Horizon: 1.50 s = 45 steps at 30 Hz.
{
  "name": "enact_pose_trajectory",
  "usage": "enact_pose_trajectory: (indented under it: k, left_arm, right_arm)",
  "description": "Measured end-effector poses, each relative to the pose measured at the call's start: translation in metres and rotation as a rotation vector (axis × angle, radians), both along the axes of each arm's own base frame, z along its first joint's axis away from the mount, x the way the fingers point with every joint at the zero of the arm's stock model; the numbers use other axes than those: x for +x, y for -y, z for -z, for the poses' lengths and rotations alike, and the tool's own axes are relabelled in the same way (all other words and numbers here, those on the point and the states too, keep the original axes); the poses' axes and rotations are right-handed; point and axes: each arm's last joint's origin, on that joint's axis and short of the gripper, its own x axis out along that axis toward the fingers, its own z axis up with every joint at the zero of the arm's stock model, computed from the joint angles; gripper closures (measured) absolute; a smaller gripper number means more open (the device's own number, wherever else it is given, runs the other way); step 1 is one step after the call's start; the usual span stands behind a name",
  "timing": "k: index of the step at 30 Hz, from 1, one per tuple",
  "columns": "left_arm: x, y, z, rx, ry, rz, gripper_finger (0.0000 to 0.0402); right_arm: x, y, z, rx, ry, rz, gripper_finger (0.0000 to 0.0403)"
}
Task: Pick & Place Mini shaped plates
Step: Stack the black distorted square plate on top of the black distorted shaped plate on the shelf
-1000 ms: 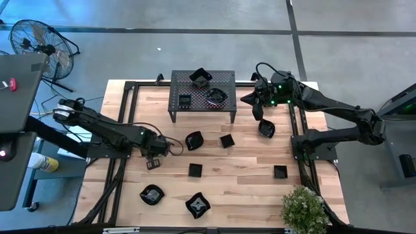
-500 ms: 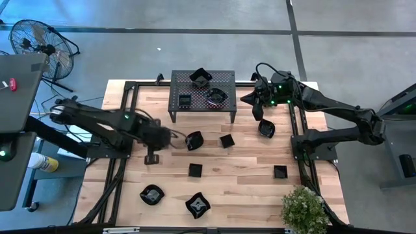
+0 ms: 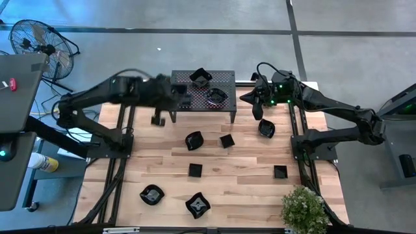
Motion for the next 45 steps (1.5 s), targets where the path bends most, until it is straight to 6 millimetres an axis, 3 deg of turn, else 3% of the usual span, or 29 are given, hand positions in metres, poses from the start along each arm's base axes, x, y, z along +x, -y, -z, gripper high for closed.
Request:
enact_pose_trajectory:
  k: [11, 20, 24, 35, 45]
  left_arm:
    - [0.04, -0.09, 0.015, 0.255, -0.031, 0.314, 0.0402]
    - [0.062, -0.138, 0.05, 0.274, -0.143, 0.369, 0.0401]
    - [0.073, -0.15, 0.063, 0.285, -0.152, 0.367, 0.0401]
    - [0.078, -0.169, 0.084, 0.259, -0.228, 0.344, 0.0401]
    - [0.082, -0.172, 0.091, 0.22, -0.225, 0.305, 0.0388]
  right_arm:
    - [0.001, 0.0, -0.002, -0.009, 0.015, 0.003, 0.0399]
    - [0.0, 0.001, -0.002, -0.018, 0.012, 0.024, 0.0399]
    - [0.0, 0.001, -0.002, -0.018, 0.013, 0.024, 0.0401]
    - [0.0, 0.002, -0.002, -0.026, 0.01, 0.044, 0.0401]
    - [0.0, 0.002, -0.002, -0.026, 0.01, 0.044, 0.04]
